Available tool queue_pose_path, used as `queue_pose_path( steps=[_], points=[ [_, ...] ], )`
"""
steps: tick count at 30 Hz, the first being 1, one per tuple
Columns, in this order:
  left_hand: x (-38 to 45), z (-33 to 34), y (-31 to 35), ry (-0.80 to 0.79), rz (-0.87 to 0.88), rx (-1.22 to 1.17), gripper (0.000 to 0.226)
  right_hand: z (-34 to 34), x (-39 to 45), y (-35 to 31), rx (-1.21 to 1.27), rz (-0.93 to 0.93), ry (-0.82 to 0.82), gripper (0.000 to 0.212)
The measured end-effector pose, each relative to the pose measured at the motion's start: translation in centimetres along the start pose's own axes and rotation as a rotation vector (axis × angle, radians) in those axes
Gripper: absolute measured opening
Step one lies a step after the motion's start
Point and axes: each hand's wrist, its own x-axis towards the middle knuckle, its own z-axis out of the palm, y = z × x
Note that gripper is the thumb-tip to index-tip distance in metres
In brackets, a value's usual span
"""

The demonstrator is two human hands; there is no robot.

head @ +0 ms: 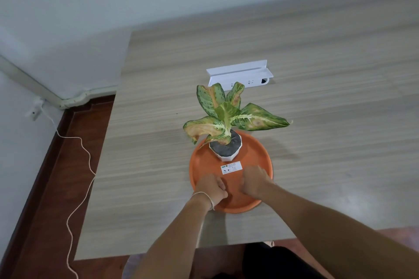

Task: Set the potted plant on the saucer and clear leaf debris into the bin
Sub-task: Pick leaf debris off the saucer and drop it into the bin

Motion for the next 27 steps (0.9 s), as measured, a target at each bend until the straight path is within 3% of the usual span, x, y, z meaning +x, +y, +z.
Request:
queue_pose_path(
  steps=[8,11,19,27],
  points=[
    [-3.4,-5.6,-8.6,0.239,-0.087,-0.290,0.012,-0.6,-0.5,-5.2,0.180,-0.076,0.009,0.013],
    [-6.4,-7.3,-12.8,0.296,-0.118,-0.334,0.007,1.2,-0.8,-9.9,0.168,-0.177,0.002,0.006],
    [-15.7,-10.1,-25.3,0.562,-0.258,-0.453,0.005,8.4,-4.4,-25.4,0.123,-0.436,-0.145,0.014],
    [-24.9,-9.8,-36.1,0.592,-0.410,-0.443,0.008,17.2,-12.0,-36.8,0.007,-0.629,-0.252,0.012]
  ],
)
